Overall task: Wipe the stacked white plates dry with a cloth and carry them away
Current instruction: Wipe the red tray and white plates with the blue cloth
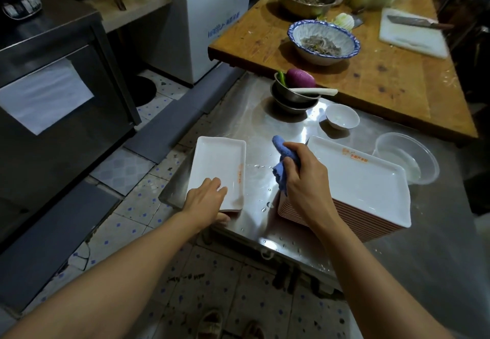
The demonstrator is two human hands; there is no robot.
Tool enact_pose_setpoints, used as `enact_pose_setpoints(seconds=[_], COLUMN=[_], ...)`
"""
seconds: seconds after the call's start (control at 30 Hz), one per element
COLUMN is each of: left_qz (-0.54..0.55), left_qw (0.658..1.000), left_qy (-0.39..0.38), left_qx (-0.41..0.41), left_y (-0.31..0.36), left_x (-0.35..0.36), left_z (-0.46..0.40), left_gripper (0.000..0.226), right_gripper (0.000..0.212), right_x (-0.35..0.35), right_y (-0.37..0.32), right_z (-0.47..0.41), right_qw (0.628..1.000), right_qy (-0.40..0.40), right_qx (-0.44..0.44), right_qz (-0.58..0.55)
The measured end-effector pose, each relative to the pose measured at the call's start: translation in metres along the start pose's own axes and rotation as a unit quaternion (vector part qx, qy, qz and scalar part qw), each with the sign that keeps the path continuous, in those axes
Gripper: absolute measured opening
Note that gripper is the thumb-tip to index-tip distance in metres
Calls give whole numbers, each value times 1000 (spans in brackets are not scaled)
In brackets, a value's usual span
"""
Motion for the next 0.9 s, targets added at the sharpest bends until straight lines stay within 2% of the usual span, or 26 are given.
enact_pose_setpoints(seconds=[0.1, 0.17, 0.23, 0.3, 0.37, 0.4, 0.5, 0.6, 0.67, 0.73, 0.77, 0.83, 0.9], left_qz=[63, 161, 290, 417, 501, 523, 540, 545, 559, 563, 559, 550, 545], left_qw=[997, 982, 947, 893, 849, 838, 830, 828, 819, 818, 820, 828, 832], left_qy=[14, 51, 89, 109, 96, 79, 37, 34, 29, 21, 19, 19, 20], left_qx=[-51, -84, -108, -130, -136, -135, -131, -129, -126, -121, -118, -112, -99], left_y=[5, 18, 37, 58, 78, 88, 108, 113, 113, 114, 115, 115, 117], left_x=[-14, -34, -56, -77, -90, -93, -94, -95, -95, -97, -97, -99, -101], left_z=[-4, -10, -18, -27, -35, -38, -44, -47, -48, -47, -47, -47, -49], left_gripper=[62, 57, 48, 39, 33, 32, 41, 52, 53, 54, 56, 61, 64], right_gripper=[28, 24, 18, 11, 8, 7, 6, 6, 20, 27, 27, 23, 23], right_x=[-14, -27, -43, -59, -73, -78, -81, -62, -45, -40, -39, -33, -29], right_y=[-2, -3, 1, 10, 23, 31, 51, 60, 66, 66, 62, 61, 66], right_z=[1, 1, 1, 2, 2, 2, 3, 0, -1, 0, -1, -3, -10], right_qw=[1000, 999, 997, 995, 992, 991, 989, 992, 977, 942, 931, 936, 951], right_qy=[20, 43, 73, 96, 112, 117, 100, 23, -53, -71, -73, -106, -135], right_qx=[-3, -5, 3, 25, 51, 62, 84, 84, 70, 28, 1, -13, 13], right_qz=[-6, -9, -16, -8, 6, 18, 63, 95, 193, 327, 358, 335, 279])
Point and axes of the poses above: each hand's wrist, its own z-axis away from the middle knuckle, its own x-axis out of the palm, y = z × x, the point moved 7 cm from there along -z, towards the middle knuckle, and after that the axes turned 6 degrees about y, right-handed, at the moved point
